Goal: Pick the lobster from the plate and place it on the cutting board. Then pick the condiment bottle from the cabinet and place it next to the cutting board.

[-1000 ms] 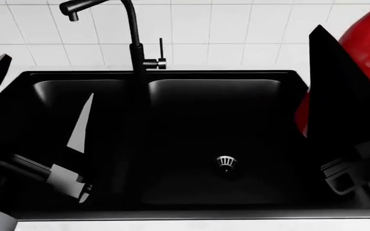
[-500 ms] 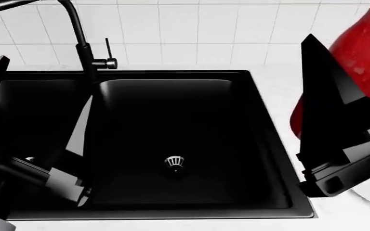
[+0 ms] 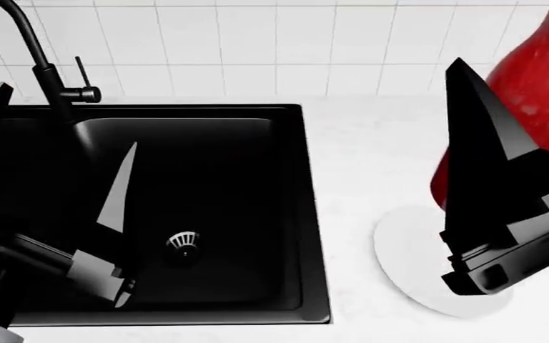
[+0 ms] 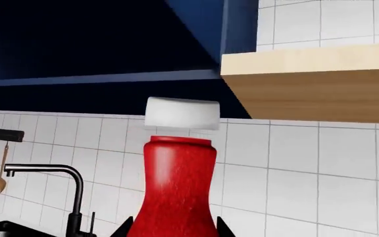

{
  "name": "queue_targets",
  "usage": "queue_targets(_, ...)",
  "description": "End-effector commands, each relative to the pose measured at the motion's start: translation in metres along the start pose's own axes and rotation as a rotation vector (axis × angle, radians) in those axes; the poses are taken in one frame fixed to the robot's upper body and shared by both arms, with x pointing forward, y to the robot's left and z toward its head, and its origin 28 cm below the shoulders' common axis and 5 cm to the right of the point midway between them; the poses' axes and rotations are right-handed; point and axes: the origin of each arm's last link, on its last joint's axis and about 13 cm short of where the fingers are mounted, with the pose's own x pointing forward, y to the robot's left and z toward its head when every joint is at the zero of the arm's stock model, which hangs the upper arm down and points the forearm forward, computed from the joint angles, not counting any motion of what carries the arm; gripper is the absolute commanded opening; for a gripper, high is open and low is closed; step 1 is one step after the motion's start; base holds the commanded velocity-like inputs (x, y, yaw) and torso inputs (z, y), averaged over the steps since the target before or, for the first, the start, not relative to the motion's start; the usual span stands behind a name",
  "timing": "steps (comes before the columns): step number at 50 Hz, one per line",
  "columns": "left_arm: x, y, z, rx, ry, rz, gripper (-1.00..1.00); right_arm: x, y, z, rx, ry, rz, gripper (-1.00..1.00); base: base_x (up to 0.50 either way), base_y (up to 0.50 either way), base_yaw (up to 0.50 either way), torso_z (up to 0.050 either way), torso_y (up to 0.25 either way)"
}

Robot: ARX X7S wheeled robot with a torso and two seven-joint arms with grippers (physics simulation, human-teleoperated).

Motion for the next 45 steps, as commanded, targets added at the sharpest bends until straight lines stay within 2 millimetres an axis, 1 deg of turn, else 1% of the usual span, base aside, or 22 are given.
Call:
queue_targets(1,0.000,0.000,0.000,0.003,-0.001,0.001,1.00,0.001,-0.001,-0.001,-0.002,-0.002,-0.005,-1.00,0.00,-0.50,0.00,0.000,0.000)
queue_targets(8,-0.003,-0.001,0.010,0.005,-0.003,0.000,1.00,0.000,-0.001,0.000,-0.002,-0.001,-0.005,-1.00,0.00,-0.50,0.00,0.000,0.000)
queue_targets(23,0.001,0.000,-0.001,0.003,0.001,0.003,1.00,0.002,-0.001,-0.005,0.001,0.004,-0.009,-1.00,0.00,-0.50,0.00,0.000,0.000)
queue_targets(30,0.001,0.000,-0.001,0.004,0.000,0.003,1.00,0.001,-0.001,-0.004,0.001,0.005,-0.010,-1.00,0.00,-0.50,0.00,0.000,0.000)
queue_targets(41,-0.002,0.000,0.007,0.006,-0.002,0.001,1.00,0.003,-0.002,-0.005,0.001,0.012,-0.013,-1.00,0.00,-0.50,0.00,0.000,0.000)
queue_targets(45,-0.001,0.000,0.004,0.006,-0.001,0.002,1.00,0.004,-0.002,-0.007,0.002,0.017,-0.012,-1.00,0.00,-0.50,0.00,0.000,0.000)
